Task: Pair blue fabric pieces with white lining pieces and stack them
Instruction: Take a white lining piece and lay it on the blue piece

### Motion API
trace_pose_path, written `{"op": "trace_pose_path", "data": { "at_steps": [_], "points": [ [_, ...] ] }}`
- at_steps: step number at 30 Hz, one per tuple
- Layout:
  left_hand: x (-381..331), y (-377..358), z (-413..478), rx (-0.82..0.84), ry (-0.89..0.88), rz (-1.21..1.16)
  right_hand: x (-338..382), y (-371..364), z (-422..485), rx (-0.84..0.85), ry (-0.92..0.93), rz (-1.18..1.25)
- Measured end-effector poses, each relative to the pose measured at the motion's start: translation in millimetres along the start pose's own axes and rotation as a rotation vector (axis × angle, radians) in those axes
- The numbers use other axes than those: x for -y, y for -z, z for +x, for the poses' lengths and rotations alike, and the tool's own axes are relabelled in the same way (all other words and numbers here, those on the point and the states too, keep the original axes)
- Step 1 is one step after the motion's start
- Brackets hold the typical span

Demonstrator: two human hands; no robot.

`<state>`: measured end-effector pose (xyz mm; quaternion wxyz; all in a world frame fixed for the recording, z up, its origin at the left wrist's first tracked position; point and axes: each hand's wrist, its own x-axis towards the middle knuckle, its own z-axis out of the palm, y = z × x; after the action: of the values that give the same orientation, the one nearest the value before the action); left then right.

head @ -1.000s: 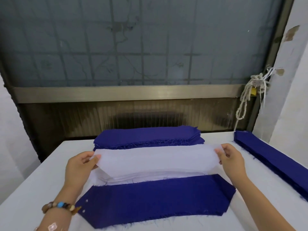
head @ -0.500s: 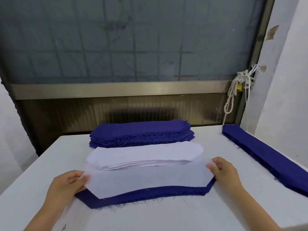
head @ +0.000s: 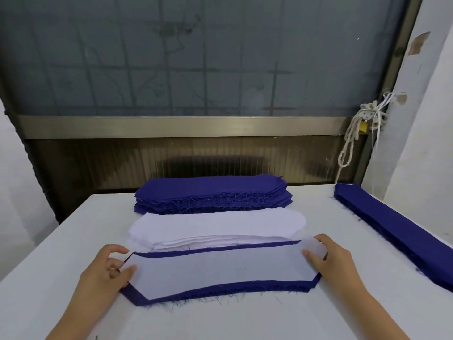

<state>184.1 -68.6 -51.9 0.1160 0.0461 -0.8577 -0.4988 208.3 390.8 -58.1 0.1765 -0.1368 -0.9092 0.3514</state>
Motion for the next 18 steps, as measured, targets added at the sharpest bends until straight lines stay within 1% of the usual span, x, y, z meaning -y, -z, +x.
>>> {"op": "trace_pose_path", "data": {
  "at_steps": [8, 14, 18],
  "points": [
    [8, 0, 4, -0.059, -0.057, 0.018, 1, -1, 4, -0.014, -0.031, 0.002],
    [9, -5, 4, -0.101, -0.093, 0.082, 6, -2, 0, 0.021, 0.005, -0.103],
    [11, -6, 5, -0.109, -0.096, 0.113, 8, -1, -2, 0.021, -0.005, -0.090]
  ]
}}
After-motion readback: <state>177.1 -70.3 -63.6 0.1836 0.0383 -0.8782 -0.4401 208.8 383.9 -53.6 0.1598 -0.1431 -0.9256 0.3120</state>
